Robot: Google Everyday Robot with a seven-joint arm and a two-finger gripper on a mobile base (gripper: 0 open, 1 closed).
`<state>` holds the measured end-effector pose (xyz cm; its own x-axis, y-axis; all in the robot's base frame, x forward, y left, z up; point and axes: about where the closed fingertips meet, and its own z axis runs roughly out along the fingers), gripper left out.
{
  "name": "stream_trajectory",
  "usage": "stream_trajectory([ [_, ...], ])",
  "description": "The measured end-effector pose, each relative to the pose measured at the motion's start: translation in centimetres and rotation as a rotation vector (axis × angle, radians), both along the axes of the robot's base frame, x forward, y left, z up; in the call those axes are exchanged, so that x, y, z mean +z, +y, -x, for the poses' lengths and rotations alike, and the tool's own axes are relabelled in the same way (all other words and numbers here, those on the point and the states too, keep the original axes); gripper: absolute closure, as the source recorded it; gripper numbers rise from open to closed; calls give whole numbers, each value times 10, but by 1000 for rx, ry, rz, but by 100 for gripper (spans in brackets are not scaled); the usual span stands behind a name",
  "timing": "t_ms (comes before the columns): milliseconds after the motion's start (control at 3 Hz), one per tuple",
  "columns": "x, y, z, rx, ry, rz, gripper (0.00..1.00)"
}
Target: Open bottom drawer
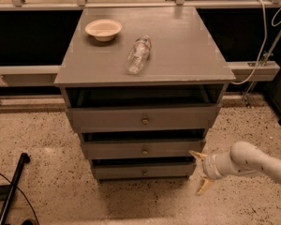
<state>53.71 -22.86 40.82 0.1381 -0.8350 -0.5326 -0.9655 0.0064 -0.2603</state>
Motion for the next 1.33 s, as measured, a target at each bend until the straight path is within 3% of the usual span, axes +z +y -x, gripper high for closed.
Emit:
stream_trajectory([
  [333,-48,-34,-29,25,-31,20,0],
  [667,-48,-33,-28,26,-29,19,0],
  [1000,-78,-28,-21,72,-12,18,0],
  [1333,-121,-21,-2,183,-1,48,0],
])
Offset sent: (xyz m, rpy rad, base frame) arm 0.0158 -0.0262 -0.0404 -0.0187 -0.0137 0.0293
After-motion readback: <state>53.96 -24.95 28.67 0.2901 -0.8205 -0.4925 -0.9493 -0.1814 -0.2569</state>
